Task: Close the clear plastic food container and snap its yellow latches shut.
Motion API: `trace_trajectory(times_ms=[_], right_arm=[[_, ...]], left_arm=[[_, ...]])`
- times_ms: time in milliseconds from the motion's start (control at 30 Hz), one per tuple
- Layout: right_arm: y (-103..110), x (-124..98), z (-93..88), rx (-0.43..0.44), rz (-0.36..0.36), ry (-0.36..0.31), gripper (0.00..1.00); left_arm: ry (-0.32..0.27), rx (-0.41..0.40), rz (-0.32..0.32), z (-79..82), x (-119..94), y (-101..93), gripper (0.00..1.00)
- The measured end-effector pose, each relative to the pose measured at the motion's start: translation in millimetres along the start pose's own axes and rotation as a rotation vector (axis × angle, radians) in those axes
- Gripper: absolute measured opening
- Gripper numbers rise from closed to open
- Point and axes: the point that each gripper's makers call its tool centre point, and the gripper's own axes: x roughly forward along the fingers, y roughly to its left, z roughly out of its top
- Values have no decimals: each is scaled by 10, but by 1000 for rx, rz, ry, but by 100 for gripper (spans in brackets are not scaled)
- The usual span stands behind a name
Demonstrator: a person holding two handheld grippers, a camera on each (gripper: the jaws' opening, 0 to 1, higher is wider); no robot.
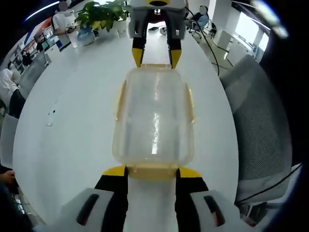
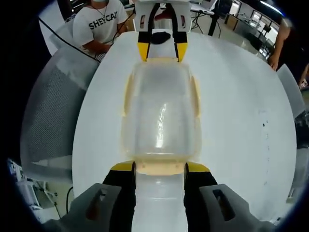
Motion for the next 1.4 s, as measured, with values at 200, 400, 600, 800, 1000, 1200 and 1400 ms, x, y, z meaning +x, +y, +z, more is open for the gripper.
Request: trace_trajectory(times_ms=[200,400,600,800,1000,1200,1400], right_arm=[[0,-35,-61,-1,-1,0,35],[-1,-96,-185,0,-3,3,35],[1,-133,-274,0,-3,7,35],[5,-141,-306,2,-2,6,35],[10,-134,-345,-4,-4,19,35],[17,-149,-353,2,1,20,35],[20,-146,-361,6,4,21,35]], left_arm=[[0,-2,0,68,22,6,32],[1,0,-1,199,65,-1,32],[3,0,-4,280,105,-1,33],[5,0,-7,316,120,-12,33],[8,4,-8,343,143,-20,33],[6,-2,-16,351,155,-22,33],[10,-2,-19,352,158,-15,33]])
